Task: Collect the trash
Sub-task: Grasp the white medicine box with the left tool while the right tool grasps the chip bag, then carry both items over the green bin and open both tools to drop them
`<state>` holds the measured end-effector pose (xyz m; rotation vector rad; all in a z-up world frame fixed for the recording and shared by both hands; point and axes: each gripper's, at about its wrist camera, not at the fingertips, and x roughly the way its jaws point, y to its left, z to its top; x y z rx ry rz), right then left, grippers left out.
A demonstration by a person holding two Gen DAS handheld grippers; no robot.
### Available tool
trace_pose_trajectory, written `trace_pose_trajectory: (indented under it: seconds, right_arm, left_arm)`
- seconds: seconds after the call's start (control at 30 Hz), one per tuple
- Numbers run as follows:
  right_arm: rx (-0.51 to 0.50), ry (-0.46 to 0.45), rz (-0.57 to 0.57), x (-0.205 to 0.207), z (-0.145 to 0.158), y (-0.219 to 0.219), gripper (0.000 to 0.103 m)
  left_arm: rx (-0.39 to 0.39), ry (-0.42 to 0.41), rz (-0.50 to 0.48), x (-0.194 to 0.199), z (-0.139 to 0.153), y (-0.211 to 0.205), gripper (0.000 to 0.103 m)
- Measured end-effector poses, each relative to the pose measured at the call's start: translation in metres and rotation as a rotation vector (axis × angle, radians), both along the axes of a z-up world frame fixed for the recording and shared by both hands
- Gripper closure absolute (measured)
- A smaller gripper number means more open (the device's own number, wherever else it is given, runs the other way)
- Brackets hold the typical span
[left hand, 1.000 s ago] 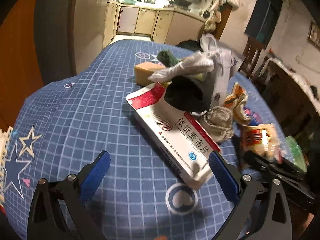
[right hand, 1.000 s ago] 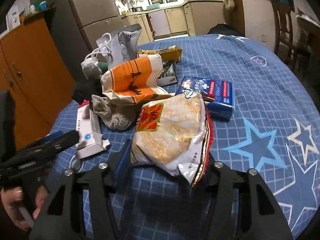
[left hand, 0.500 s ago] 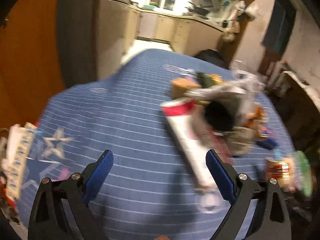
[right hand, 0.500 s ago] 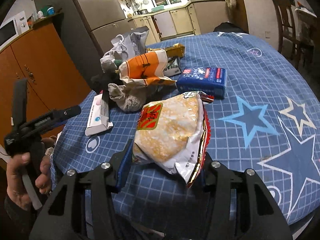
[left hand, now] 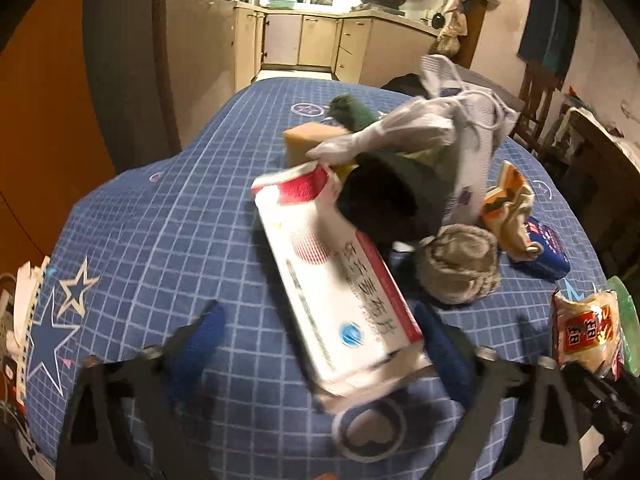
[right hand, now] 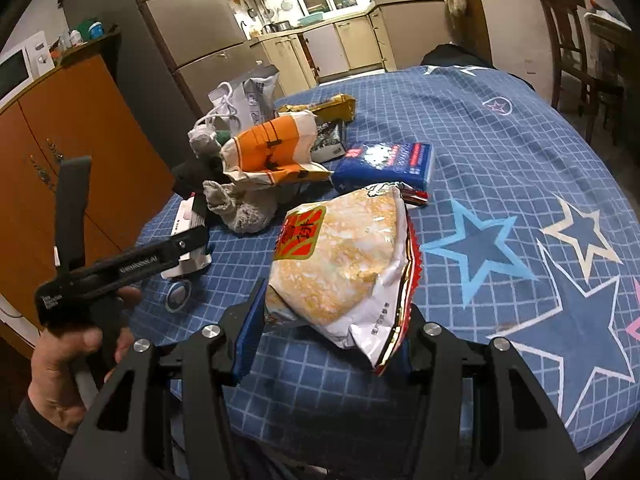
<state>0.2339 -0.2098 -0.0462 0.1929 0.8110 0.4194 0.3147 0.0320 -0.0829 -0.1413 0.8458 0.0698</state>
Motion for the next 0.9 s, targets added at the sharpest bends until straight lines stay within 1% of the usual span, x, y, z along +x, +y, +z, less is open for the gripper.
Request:
trace_pose_trajectory:
  seconds: [0.07,0.1,0.13,0.17,0.27,0.43,0.47,0.5,0.6,0.7,0.9]
  right_arm:
    - [-0.006,-0.015,0.003,-0.001,0.002,0.003,0.052]
    - [-0.005,-0.019,0.005,-0.001,0.002,0.003,0.052]
    - [-0.003,-0.021,0.006,-0.001,0.003,0.004,0.053]
    - [-0.003,-0.023,0.008,-0.001,0.004,0.005,0.053]
    - [-0.018,-0.052,0.015,-0.008,0.010,0.008,0.053]
    - [-0.034,-0.103,0.025,-0.021,0.024,0.011,0.055]
    - [-0.036,-0.115,0.024,-0.024,0.027,0.011,0.055]
    - [-0.038,-0.125,0.022,-0.026,0.030,0.011,0.055]
    - [-0.043,-0.158,0.002,-0.036,0.038,0.006,0.055]
    - [-0.046,-0.192,-0.030,-0.044,0.048,-0.004,0.055]
    - [-0.061,-0.248,-0.086,-0.049,0.071,-0.034,0.055]
  left_arm:
    - [0.017,-0.011,0.011,-0.008,-0.001,0.007,0.046]
    - [0.017,-0.016,0.020,-0.010,0.000,0.010,0.052]
    - [0.006,-0.018,0.023,-0.012,0.000,0.014,0.054]
    - [-0.004,-0.026,0.035,-0.015,0.001,0.020,0.055]
    - [-0.002,-0.067,0.051,-0.029,0.010,0.032,0.057]
    - [0.017,-0.131,0.028,-0.055,0.031,0.036,0.058]
    - [0.011,-0.139,0.023,-0.070,0.034,0.044,0.058]
    - [0.006,-0.152,0.020,-0.077,0.037,0.044,0.058]
    - [0.027,-0.203,-0.015,-0.100,0.052,0.029,0.058]
    - [0.050,-0.268,-0.075,-0.115,0.076,0.000,0.058]
    - [0.038,-0.341,-0.160,-0.119,0.110,-0.049,0.058]
